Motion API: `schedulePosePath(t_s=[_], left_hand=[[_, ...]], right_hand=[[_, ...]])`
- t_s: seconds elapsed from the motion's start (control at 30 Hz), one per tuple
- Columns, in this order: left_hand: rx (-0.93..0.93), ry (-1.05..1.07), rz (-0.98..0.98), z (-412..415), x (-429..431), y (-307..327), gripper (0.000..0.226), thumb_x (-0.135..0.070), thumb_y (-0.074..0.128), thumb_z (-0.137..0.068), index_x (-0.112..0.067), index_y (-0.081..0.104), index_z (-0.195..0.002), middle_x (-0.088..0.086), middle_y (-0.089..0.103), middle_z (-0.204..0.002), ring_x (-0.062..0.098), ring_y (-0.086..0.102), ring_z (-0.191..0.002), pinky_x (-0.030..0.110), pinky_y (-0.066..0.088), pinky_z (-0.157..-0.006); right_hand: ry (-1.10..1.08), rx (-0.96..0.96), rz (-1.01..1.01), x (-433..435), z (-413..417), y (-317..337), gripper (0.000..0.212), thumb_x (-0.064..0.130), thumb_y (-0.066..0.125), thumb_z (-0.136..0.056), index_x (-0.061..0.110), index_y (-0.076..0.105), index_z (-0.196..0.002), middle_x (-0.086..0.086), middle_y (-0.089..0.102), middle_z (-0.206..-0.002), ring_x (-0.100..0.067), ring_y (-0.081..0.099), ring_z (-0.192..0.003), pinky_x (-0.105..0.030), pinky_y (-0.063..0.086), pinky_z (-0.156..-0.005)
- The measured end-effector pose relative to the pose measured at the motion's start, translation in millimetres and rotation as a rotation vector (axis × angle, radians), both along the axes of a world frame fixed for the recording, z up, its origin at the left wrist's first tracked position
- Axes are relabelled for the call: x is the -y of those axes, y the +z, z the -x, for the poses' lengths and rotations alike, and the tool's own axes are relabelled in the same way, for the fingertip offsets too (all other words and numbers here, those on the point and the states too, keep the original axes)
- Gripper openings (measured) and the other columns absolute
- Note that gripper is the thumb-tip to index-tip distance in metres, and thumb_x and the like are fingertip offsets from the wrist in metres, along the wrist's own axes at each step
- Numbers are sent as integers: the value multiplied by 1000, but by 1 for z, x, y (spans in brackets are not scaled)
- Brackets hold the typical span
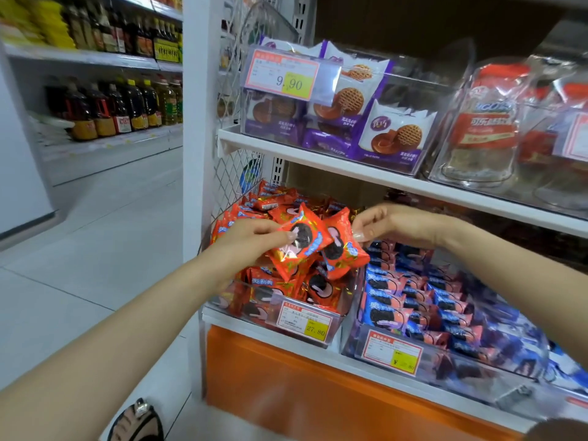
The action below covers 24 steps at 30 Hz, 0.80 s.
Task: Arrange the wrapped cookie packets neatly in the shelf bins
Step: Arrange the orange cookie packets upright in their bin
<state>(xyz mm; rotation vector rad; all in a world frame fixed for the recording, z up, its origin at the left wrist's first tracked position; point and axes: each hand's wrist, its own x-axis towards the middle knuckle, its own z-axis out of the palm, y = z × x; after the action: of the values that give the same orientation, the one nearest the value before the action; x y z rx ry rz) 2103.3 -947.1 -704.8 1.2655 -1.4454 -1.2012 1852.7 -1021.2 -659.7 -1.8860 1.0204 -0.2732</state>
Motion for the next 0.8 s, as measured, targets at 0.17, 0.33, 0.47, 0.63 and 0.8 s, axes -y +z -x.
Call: schedulePosePath(t_s=[0.17,0.33,0.47,0.63,0.8], left_hand=[[-186,-49,-33,15,2,2,24,-18,58,-90,1,62,-105,14,67,-98,20,63,-85,35,54,-83],[-211,-45,-57,18,5,0,29,-19,57,-90,2,60,-109,16,66,-98,18,62,-82,36,53,-86],[-218,25,-54,9,8,2,22,-21,61,-88,-4,63,-102,7,67,-89,12,63,-77,24,55,-70],[-196,189,-47,-11,11,2,14,-21,62,-88,-16,57,-76,2,62,-77,11,59,-70,24,50,-66],[-181,238,-13,-19,6,0,14,-20,62,-88,-16,57,-75,5,61,-78,15,59,-71,30,53,-80]], right_hand=[[-51,331,-214,-4,-1,-15,42,36,88,-56,14,72,-87,-8,70,-86,-16,68,-76,-26,55,-72],[-68,372,-267,-11,-10,-18,64,28,84,-65,21,57,-122,-15,65,-111,-27,64,-97,-38,54,-85],[-270,300,-111,-10,-15,-18,58,15,78,-61,15,56,-115,-18,51,-98,-28,49,-90,-32,53,-74],[-419,184,58,-6,-10,-11,57,-6,69,-74,22,50,-120,-10,63,-96,-20,65,-78,-27,59,-67],[-321,-334,355,-13,-31,-22,30,17,84,-67,18,59,-82,7,59,-73,-6,52,-66,-19,40,-59]])
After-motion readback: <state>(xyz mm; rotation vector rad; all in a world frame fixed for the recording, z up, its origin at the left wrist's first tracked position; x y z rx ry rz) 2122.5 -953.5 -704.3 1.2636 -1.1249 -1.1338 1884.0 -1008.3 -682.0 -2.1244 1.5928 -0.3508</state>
